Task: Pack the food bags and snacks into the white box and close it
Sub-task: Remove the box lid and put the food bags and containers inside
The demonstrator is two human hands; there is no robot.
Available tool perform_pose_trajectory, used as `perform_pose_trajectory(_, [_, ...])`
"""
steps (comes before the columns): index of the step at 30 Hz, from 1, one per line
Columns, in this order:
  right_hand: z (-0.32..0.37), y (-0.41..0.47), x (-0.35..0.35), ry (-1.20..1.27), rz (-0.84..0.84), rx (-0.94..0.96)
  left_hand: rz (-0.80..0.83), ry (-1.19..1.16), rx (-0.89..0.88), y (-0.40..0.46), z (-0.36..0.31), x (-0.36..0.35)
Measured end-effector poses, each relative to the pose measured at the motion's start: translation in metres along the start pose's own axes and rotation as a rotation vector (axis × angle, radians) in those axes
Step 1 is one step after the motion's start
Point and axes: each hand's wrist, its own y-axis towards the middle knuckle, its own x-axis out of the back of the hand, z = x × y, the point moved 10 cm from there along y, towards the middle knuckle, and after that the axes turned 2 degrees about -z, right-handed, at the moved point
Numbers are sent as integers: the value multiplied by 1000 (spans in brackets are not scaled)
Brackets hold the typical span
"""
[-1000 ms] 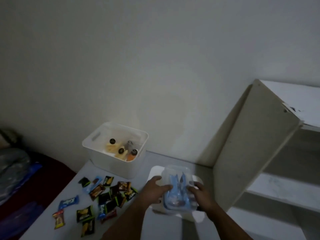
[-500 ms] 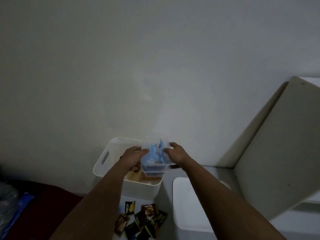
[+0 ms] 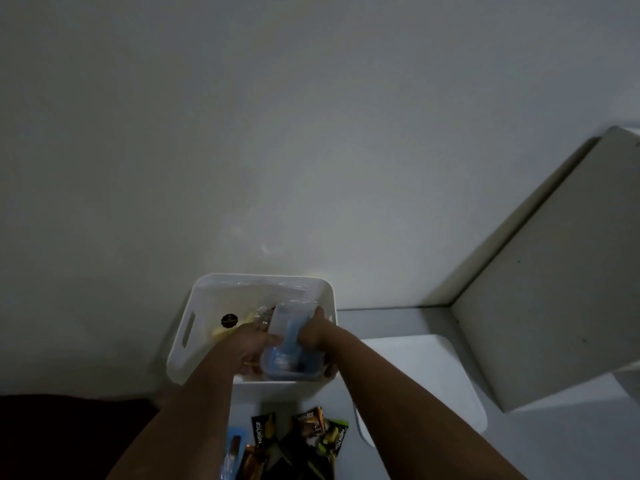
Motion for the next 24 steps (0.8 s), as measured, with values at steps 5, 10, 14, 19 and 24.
perform_pose_trajectory(5, [-17,14,-29,-8,9,-70,45,51,-4,16,8,-10])
perform_pose_trajectory(10, [-22,25,-45,-224,68,-55,1,159,-92,33,12,-10])
perform_pose_trajectory(14, [-17,27,-40,-368,-13,-50,-7,210,-96,28,13,-10])
perform_pose_trajectory(19, [22,-13,-4,-518,-248,139,-232,329,-234,6,-13,4])
perform_pose_trajectory(24, [27,-84,48,-178,-579,475,-677,200,-502,-81,-48,23])
